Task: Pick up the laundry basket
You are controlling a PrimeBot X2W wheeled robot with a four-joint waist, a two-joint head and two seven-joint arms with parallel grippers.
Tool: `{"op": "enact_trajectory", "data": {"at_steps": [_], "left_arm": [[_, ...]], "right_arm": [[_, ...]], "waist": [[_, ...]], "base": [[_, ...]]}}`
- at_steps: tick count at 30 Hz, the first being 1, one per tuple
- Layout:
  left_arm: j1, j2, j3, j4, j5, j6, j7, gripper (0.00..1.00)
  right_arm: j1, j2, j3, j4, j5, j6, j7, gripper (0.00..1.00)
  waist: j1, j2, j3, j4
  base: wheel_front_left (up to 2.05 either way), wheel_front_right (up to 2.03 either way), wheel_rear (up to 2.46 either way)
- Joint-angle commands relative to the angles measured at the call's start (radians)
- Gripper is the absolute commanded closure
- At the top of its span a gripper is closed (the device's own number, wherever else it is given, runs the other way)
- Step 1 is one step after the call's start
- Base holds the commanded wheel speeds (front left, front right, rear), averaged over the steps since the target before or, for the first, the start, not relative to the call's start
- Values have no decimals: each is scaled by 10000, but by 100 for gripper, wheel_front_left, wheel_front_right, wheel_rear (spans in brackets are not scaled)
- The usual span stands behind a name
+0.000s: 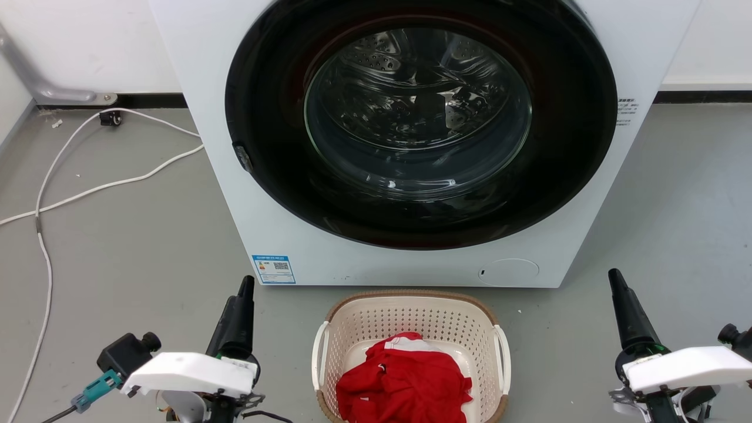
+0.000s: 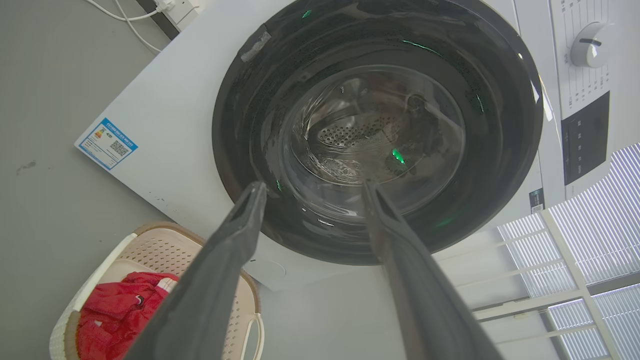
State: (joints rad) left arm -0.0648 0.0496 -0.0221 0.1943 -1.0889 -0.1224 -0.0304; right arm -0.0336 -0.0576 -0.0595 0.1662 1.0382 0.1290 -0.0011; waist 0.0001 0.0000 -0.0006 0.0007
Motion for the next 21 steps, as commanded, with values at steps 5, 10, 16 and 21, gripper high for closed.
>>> {"op": "enact_trajectory", "data": {"at_steps": [5, 10, 16, 21], "left_arm": [[-18, 37, -291, -157, 1315, 57, -258, 0], [-3, 35, -478, -113, 2076, 98, -430, 0], [-16, 33, -652, -78, 2864, 122, -627, 0], [-39, 32, -799, -18, 3509, 145, -776, 0]], "right_arm": [[124, 17, 108, -492, -1281, 11, -85, 0], [285, 44, 93, -630, -2054, 12, -108, 0], [403, 59, 136, -755, -2835, 13, -105, 0], [485, 63, 145, -816, -3452, 15, -68, 0]], "waist": [[0, 0, -5, 11], [0, 0, -18, 20], [0, 0, -22, 28], [0, 0, -26, 46]], "base": [[0, 0, 0], [0, 0, 0], [0, 0, 0], [0, 0, 0]]}}
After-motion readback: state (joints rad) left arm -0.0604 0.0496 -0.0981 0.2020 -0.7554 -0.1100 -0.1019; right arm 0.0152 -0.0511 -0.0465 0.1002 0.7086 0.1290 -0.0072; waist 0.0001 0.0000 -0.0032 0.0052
